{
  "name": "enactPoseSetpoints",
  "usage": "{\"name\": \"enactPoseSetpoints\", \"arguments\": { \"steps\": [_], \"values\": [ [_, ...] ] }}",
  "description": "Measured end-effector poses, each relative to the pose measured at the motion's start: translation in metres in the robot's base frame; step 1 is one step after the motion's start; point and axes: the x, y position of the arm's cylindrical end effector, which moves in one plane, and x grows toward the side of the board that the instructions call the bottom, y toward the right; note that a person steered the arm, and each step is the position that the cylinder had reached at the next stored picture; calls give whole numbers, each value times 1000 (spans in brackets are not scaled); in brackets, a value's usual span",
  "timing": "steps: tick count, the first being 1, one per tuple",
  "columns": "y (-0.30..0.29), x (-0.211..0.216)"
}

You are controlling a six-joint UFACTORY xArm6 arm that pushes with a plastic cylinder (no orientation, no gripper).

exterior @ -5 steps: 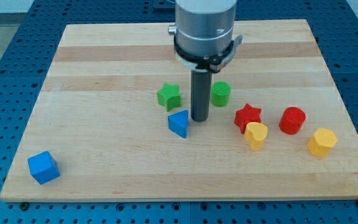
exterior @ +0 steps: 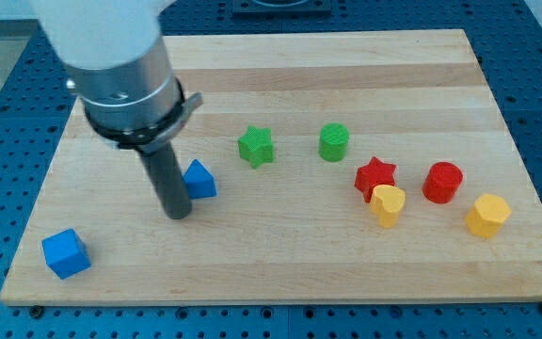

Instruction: Push the blue triangle closer to the blue cube

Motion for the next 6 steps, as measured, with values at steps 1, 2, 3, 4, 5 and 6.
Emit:
{"name": "enactPoseSetpoints", "arguments": {
  "steps": [1, 2, 3, 4, 5, 6],
  "values": [
    [74, -29],
    [65, -61],
    [-46, -32],
    [-100, -6],
    [-100, -19],
    [-72, -59]
  ]
}}
